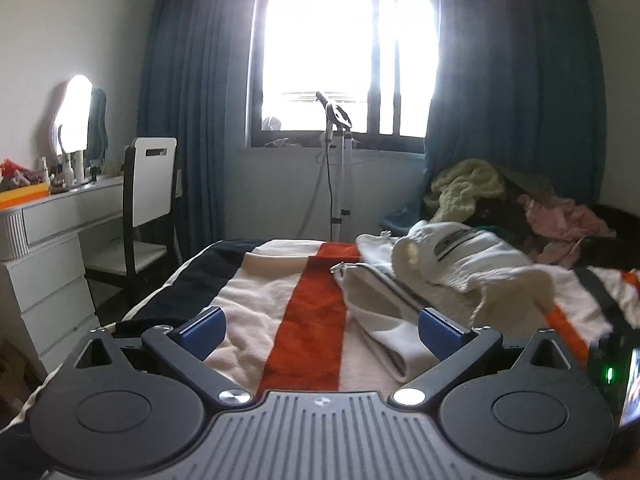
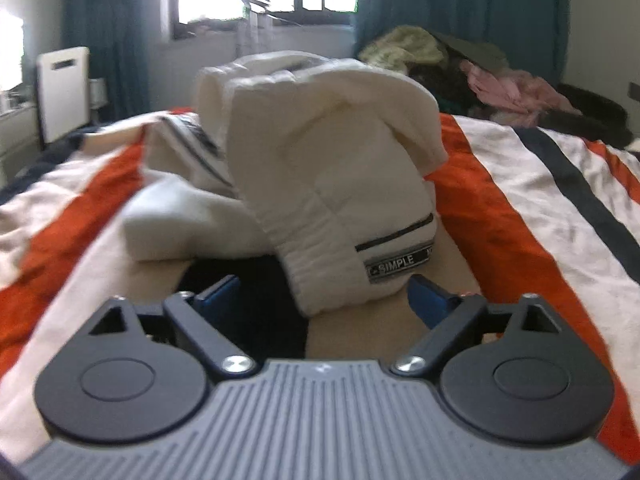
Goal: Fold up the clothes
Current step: 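Grasp a white pant leg cuff with the right gripper and lift it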
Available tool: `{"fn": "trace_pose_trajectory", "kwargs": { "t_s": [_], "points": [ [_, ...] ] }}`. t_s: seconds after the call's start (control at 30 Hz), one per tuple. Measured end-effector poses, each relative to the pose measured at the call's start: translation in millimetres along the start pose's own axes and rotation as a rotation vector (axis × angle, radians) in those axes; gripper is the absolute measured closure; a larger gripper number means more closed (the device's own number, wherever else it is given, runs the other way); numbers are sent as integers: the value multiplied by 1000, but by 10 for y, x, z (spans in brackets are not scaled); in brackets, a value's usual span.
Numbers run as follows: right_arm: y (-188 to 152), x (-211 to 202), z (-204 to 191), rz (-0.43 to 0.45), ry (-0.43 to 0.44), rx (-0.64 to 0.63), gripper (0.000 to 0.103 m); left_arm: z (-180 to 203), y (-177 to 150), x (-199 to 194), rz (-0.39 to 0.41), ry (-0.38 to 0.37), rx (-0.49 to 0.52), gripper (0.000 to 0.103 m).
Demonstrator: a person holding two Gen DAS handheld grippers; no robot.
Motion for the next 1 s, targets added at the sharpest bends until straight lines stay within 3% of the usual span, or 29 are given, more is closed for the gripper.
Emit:
{"fn": "trace_pose_trajectory", "kwargs": {
  "t_s": [0.03, 0.13, 0.23, 0.5, 0.53, 0.63, 0.67, 1.0],
  "points": [
    [27, 33, 44, 6, -25, 37, 28, -2, -9, 37, -5, -4, -2, 0],
    [24, -5, 299, 73, -37, 220, 29, -11, -33, 135, -28, -28, -18, 0],
    [-37, -147, 497, 178, -136, 367, 35, -25, -52, 208, -41, -49, -32, 0],
    [319, 55, 640, 193, -190, 345, 45, 13, -93, 162, -35, -72, -39, 0],
    [364, 80, 658, 195, -196, 342, 60, 33, -102, 159, -36, -80, -40, 0],
    [479, -125, 788, 204, -184, 315, 75, 100, -131, 164, -38, -93, -42, 0],
    [517, -208, 838, 208, -176, 303, 95, 124, -140, 164, -39, -95, -43, 0],
    [466, -1699, 1115, 377, -36, 126, 95, 382, -224, -70, -11, -117, 39, 0]
  ]
}}
Point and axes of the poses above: each gripper's, at about its wrist camera, not at the fingertips, and x roughly the way its jaws point, z to its right, y to its top, the point moved 3 cm from there along x, roughly the way its jaws point, and after that the axes turned 10 degrees about -z, right-handed, at the moved point
